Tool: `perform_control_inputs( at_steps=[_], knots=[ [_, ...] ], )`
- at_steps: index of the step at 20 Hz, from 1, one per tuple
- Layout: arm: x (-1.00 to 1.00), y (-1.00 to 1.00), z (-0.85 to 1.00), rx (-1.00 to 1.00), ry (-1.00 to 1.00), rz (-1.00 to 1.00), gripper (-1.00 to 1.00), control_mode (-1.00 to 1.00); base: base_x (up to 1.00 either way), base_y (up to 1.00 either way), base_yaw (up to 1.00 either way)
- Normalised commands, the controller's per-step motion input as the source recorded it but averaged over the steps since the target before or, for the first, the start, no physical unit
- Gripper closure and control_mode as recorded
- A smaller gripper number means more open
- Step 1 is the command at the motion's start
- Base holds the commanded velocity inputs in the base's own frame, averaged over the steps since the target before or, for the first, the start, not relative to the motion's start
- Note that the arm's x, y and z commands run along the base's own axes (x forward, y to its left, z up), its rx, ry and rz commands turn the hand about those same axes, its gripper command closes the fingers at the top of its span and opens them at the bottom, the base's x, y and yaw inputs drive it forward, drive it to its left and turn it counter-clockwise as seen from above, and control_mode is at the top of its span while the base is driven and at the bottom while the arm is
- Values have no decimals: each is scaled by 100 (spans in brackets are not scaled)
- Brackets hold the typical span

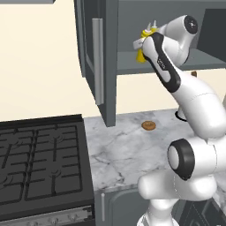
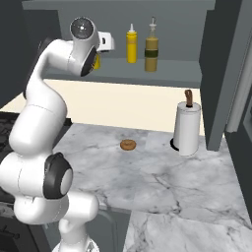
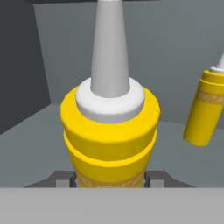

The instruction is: Pick the oil and vinegar bottle and mustard from the counter and place them in the cabinet.

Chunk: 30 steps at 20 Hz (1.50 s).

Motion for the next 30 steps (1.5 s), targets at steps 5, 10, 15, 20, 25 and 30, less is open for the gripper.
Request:
perform_control_inputs(
  at_steps=[5, 10, 15, 20, 25, 30],
  knots=[
    [28, 0, -26, 0, 0, 3, 100, -100, 0, 0, 0],
    [26, 0, -24, 0, 0, 2, 100, -100, 0, 0, 0],
    [25, 0, -22, 0, 0, 3, 100, -100, 0, 0, 0],
    [26, 0, -24, 0, 0, 3, 100, -100, 0, 0, 0],
    [36, 0, -22, 0, 0, 1, 100, -100, 0, 0, 0],
    [33, 1, -23, 0, 0, 0, 100, -100, 0, 0, 0]
  ],
)
